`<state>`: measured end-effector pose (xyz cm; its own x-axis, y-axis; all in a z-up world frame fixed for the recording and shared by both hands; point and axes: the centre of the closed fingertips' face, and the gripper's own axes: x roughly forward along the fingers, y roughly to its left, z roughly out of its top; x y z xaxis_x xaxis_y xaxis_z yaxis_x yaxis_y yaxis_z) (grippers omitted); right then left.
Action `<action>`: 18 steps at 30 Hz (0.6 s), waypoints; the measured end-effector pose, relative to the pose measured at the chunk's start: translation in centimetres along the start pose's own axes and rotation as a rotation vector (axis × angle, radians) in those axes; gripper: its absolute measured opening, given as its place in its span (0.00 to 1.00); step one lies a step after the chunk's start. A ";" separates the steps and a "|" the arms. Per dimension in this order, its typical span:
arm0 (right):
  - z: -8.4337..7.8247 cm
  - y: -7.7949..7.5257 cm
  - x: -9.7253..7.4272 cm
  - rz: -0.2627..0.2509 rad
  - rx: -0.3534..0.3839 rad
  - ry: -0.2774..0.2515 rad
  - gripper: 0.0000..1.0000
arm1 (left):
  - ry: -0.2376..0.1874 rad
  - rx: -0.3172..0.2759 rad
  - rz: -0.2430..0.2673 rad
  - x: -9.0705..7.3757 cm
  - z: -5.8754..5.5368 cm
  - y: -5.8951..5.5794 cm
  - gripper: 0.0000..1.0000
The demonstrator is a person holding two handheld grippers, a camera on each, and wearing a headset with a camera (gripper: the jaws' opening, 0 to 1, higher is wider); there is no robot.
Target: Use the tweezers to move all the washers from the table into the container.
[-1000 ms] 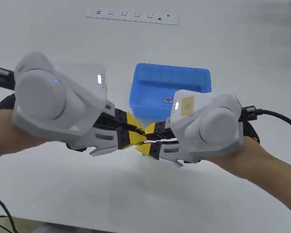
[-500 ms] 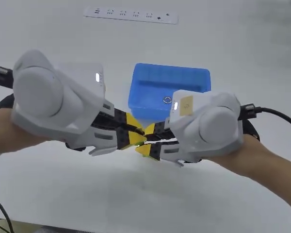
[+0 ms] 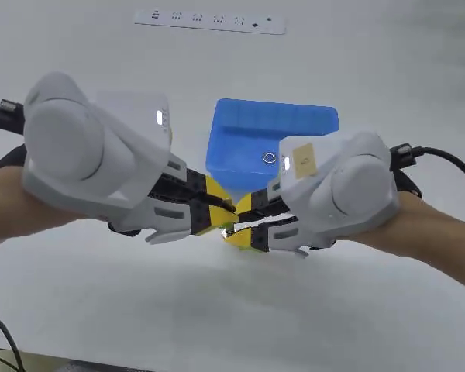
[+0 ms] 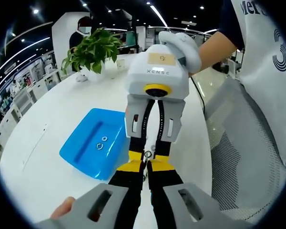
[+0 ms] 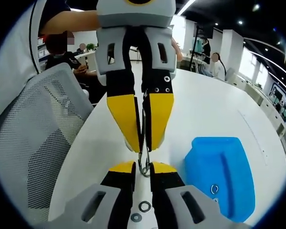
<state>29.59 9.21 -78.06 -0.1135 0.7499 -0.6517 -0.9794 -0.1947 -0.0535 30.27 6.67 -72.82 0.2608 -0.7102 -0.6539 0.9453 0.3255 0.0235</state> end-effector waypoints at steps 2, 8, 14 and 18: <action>0.0 0.0 0.0 -0.002 0.000 -0.003 0.13 | -0.001 -0.001 0.002 0.0 0.0 0.0 0.08; 0.6 -0.2 -0.1 -0.007 0.016 -0.033 0.10 | -0.001 0.001 0.002 0.1 0.1 0.1 0.07; 0.6 -0.4 0.0 -0.015 0.015 -0.029 0.09 | 0.010 0.008 0.011 0.0 -0.1 0.4 0.08; 0.7 -0.3 0.0 -0.021 0.009 -0.022 0.09 | 0.033 0.033 0.001 0.0 -0.1 0.1 0.08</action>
<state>29.79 9.68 -77.54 -0.0962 0.7678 -0.6334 -0.9831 -0.1730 -0.0605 30.33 6.76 -72.83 0.2552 -0.6886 -0.6787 0.9511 0.3051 0.0482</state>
